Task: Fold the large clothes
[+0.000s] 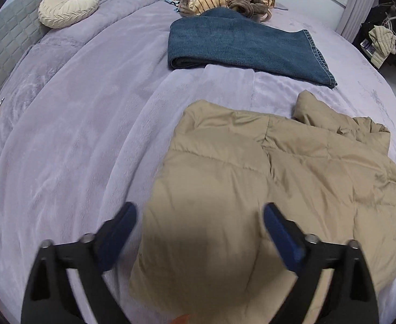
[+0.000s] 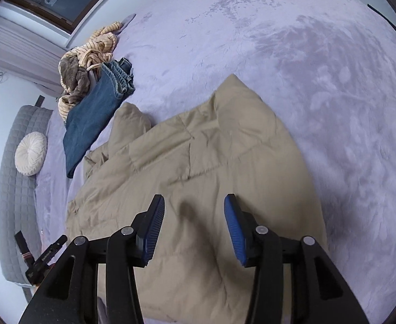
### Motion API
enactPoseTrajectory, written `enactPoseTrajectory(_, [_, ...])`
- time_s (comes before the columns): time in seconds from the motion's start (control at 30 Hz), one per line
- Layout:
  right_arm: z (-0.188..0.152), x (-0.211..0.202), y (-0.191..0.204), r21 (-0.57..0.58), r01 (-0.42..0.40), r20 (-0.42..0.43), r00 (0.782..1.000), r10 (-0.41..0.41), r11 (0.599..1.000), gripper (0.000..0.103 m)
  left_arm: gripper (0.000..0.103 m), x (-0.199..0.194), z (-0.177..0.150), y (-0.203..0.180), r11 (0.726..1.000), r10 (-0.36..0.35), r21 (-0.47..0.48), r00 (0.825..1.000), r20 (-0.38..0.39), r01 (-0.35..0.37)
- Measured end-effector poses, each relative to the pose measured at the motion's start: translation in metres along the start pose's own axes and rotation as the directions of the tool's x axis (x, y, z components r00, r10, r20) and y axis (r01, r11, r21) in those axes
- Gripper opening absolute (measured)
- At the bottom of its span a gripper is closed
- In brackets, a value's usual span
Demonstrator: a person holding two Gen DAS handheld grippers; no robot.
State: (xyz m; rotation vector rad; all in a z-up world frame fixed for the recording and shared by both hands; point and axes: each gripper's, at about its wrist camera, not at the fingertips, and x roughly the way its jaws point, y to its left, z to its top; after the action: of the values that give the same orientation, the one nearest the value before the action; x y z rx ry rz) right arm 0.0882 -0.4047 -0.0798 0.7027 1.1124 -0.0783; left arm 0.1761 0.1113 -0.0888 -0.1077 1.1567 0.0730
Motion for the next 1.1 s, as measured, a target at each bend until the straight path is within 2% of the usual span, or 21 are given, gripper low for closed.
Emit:
enactPoseTrajectory(0.03, [-0.005,-0.002,0.000,0.006,-0.002,-0.006,1.000,0.002,1.000,0.057,0.103,-0.006,-0.007,-0.001,1.000,0.000,0.004,1.000,0.005,0.000])
enactPoseTrajectory(0.13, [-0.027,-0.011,-0.004,0.029,-0.012,-0.028,1.000,0.013,1.000,0.060,0.103,-0.017,-0.025,-0.003,1.000,-0.016,0.008,1.000,-0.016,0.016])
enactPoseTrajectory(0.3, [-0.060,-0.022,-0.018,0.085,-0.017,-0.053,0.998,0.021,0.996,0.067,0.103,-0.021,-0.055,-0.001,0.997,-0.068,-0.041,0.993,-0.099,0.064])
enactPoseTrajectory(0.4, [-0.075,-0.028,-0.025,0.115,-0.025,-0.059,0.998,0.032,0.993,0.073,0.103,-0.019,-0.073,0.001,0.991,-0.115,-0.087,0.982,-0.149,0.103])
enactPoseTrajectory(0.47, [-0.085,-0.031,-0.031,0.142,-0.035,-0.058,0.997,0.043,0.989,0.080,0.103,-0.016,-0.083,0.004,0.982,-0.155,-0.131,0.972,-0.176,0.132])
enactPoseTrajectory(0.57, [-0.097,-0.027,-0.043,0.205,-0.057,-0.069,0.995,0.072,0.977,0.082,0.103,-0.013,-0.098,0.010,0.972,-0.178,-0.187,0.966,-0.187,0.143])
enactPoseTrajectory(0.73, [-0.110,-0.014,-0.062,0.322,-0.100,-0.075,0.989,0.130,0.942,0.086,0.103,0.002,-0.112,0.016,0.947,-0.245,-0.260,0.946,-0.213,0.186])
enactPoseTrajectory(0.9, [-0.112,0.002,-0.072,0.383,-0.131,-0.064,0.984,0.168,0.915,0.087,0.103,0.014,-0.119,0.031,0.906,-0.315,-0.358,0.926,-0.206,0.228])
enactPoseTrajectory(0.93, [-0.112,0.005,-0.073,0.393,-0.138,-0.061,0.983,0.176,0.909,0.087,0.103,0.018,-0.121,0.033,0.890,-0.345,-0.381,0.916,-0.207,0.249])
enactPoseTrajectory(0.97, [-0.112,0.008,-0.074,0.405,-0.145,-0.058,0.981,0.184,0.903,0.087,0.103,0.023,-0.123,0.035,0.867,-0.391,-0.411,0.897,-0.206,0.283])
enactPoseTrajectory(1.07, [-0.111,0.018,-0.077,0.430,-0.176,-0.050,0.975,0.218,0.886,0.087,0.103,0.040,-0.132,0.042,0.763,-0.536,-0.521,0.825,-0.181,0.382])
enactPoseTrajectory(1.1, [-0.110,0.021,-0.076,0.434,-0.187,-0.049,0.972,0.231,0.881,0.088,0.103,0.044,-0.133,0.042,0.738,-0.563,-0.545,0.808,-0.171,0.399])
